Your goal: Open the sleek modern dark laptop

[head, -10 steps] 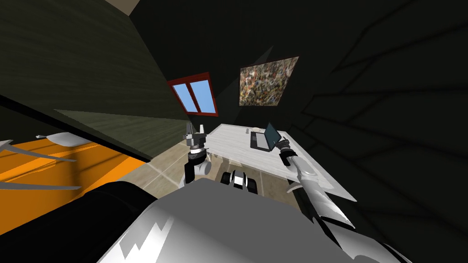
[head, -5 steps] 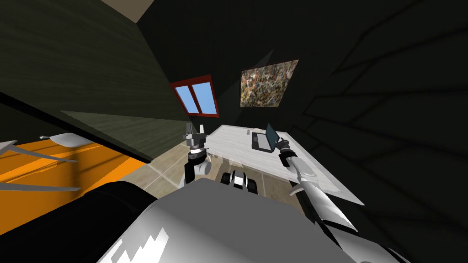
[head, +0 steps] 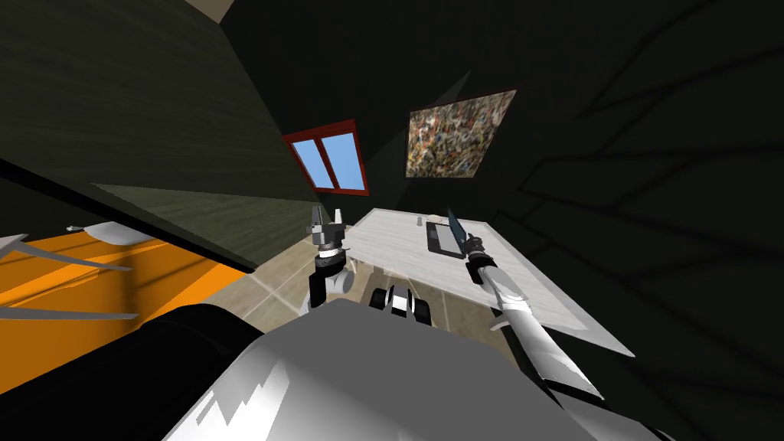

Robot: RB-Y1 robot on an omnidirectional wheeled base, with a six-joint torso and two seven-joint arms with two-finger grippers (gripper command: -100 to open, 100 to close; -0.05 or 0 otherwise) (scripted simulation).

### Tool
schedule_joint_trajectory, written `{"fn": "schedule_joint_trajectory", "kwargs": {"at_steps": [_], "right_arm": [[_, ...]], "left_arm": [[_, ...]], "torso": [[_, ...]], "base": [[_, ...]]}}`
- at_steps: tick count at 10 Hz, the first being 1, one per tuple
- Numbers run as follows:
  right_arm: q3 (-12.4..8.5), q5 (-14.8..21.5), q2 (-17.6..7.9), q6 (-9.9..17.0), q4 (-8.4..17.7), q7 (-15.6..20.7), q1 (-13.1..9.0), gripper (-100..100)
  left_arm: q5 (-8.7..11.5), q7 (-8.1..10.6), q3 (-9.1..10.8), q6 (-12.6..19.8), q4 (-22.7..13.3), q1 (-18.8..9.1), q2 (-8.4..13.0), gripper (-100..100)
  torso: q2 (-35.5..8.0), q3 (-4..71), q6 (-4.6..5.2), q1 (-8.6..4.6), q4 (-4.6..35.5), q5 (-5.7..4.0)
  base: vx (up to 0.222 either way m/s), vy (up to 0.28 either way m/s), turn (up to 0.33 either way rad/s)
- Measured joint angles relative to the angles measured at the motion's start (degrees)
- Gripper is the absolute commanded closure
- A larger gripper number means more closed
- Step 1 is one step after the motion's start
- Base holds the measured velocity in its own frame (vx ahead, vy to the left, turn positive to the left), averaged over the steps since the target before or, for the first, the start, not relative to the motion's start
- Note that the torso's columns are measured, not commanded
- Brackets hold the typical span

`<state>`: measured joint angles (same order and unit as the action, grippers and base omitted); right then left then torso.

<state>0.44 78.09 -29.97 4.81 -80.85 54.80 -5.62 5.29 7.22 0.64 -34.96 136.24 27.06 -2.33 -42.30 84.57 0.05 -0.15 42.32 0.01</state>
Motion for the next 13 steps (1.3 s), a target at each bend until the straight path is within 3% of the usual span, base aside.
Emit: {"fn": "schedule_joint_trajectory", "kwargs": {"at_steps": [4,6,7,10,12,13], "right_arm": [[1.0,2.6,0.4,1.1,-0.8,2.4,1.4,100],[1.0,6.1,1.8,1.8,-1.1,2.8,2.3,100],[1.7,8.3,2.5,2.9,-1.5,3.2,3.0,100],[3.4,9.6,3.7,5.6,-2.3,7.6,4.3,100],[4.3,11.9,4.4,7.0,-2.9,8.6,5.2,100],[5.0,13.6,5.0,8.2,-3.1,9.5,5.8,-100]], "left_arm": [[0.0,0.00,0.00,0.0,0.0,0.0,0.0,0],[0.0,0.00,0.00,0.0,0.0,0.0,0.0,0],[0.0,0.00,0.00,0.0,0.0,0.0,0.0,0],[0.0,0.00,0.00,0.0,0.0,0.0,0.0,0],[0.0,0.00,0.00,0.0,0.0,0.0,0.0,0],[0.0,0.00,0.00,0.0,0.0,0.0,0.0,0]], "torso": [[-0.1,-0.1,-0.06,0.15,0.1,0.04],[-0.1,0.0,-0.05,0.22,0.0,0.05],[0.0,0.0,-0.08,0.26,0.0,0.06],[-0.1,-0.1,-0.08,0.29,0.1,0.08],[-0.2,-0.1,-0.03,0.26,0.1,0.08],[-0.2,-0.1,-0.06,0.26,0.1,0.07]], "base": [[0.017,0.018,0.016],[0.025,-0.004,0.041],[0.017,0.000,0.018],[0.024,-0.004,0.037],[0.023,-0.002,0.034],[0.013,0.057,-0.064]]}}
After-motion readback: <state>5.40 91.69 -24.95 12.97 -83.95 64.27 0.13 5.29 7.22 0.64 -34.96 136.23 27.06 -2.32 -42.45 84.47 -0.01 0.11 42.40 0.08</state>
